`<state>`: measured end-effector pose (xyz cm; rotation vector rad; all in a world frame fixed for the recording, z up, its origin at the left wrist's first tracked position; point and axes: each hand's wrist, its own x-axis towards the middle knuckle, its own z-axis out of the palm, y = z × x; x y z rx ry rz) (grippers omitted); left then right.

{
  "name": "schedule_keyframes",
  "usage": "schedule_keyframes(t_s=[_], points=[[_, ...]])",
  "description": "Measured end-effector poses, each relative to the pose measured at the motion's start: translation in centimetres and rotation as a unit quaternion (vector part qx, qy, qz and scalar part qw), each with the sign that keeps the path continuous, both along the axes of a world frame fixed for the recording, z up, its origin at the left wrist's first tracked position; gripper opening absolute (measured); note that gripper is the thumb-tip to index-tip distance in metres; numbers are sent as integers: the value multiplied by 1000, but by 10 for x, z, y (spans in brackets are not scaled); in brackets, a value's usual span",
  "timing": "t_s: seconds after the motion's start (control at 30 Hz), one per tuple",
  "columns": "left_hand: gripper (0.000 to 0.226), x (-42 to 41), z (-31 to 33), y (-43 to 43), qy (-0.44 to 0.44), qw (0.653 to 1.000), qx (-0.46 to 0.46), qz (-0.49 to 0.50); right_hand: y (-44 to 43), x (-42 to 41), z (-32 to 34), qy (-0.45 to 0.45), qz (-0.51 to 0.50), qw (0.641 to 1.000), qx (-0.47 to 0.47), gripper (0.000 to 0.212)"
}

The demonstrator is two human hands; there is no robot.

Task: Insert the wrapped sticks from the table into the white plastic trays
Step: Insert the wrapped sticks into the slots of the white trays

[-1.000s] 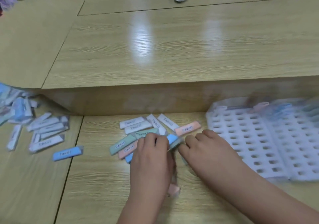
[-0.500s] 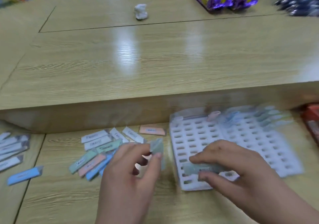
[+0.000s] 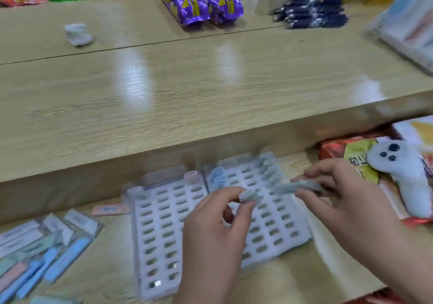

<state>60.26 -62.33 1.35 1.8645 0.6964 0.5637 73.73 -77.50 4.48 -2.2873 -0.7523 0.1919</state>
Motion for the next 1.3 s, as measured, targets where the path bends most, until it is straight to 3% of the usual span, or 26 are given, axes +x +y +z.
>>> schedule_keyframes(t_s=[0.1,0.33,0.5,0.57,0.7,0.8,0.87,1.07,1.3], points=[[11,19,-7,-12,13,1000,9,3,7,9,-9,-37,29,999,-14,20],[13,43,-14,-27,40,988,145,-18,3,22,-28,-148,102,983,-36,25],[19,46,-21,-32,59,989,135,-22,0,29,-40,-196,140,968,-71,63],[18,49,-24,-33,54,987,151,-26,2,31,-45,-203,151,965,-70,68],[11,52,-29,-36,42,980,193,-35,-1,32,-51,-184,152,970,-37,49],[22,50,-34,-39,52,976,210,-41,-3,33,-49,-162,131,978,-7,17],[24,50,-38,-41,79,967,234,-54,-4,34,-48,-156,135,979,-4,12],[20,55,-39,-44,109,972,206,-30,-6,31,-48,-178,162,970,5,32],[17,46,-32,-47,110,977,183,-24,-11,22,-48,-198,127,972,2,34]])
